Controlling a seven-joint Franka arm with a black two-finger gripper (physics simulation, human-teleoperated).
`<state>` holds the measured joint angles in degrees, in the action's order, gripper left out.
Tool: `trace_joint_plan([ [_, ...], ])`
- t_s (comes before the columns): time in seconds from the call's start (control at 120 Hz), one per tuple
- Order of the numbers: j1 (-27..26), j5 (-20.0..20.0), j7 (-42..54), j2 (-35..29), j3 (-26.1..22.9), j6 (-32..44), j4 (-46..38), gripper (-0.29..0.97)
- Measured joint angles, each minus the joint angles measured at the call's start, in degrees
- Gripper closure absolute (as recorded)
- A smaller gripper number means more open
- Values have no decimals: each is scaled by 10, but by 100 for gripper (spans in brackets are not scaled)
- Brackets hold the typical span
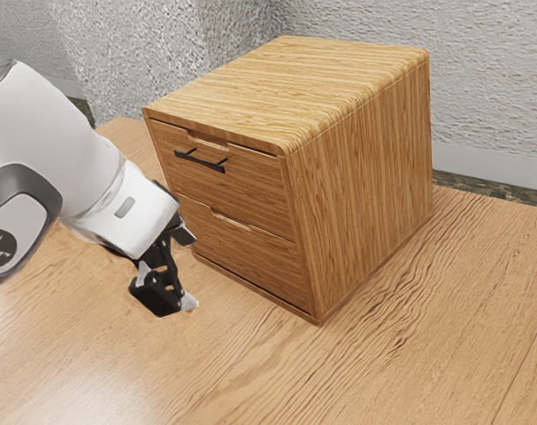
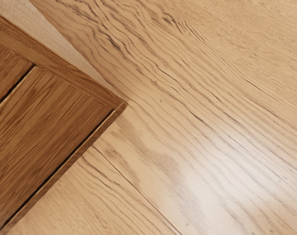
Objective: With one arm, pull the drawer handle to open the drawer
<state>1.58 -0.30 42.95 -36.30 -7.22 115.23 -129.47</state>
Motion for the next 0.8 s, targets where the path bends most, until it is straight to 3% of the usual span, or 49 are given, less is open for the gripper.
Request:
trace_joint_plan([
  [0.05,30,-10,33,35,-28,9,44,0],
  [0.1,104,-21,62,59,-104,14,83,0],
  [0.15,142,-29,90,74,-141,14,112,0],
  [0.417,171,-61,204,200,-160,-14,185,0],
  [0.583,173,-60,253,189,-123,-69,185,1],
  [0.717,163,-30,288,94,-57,-55,113,0],
  [0.75,112,-11,297,73,-1,-38,93,0],
  [0.8,-17,35,309,63,120,-9,84,0],
])
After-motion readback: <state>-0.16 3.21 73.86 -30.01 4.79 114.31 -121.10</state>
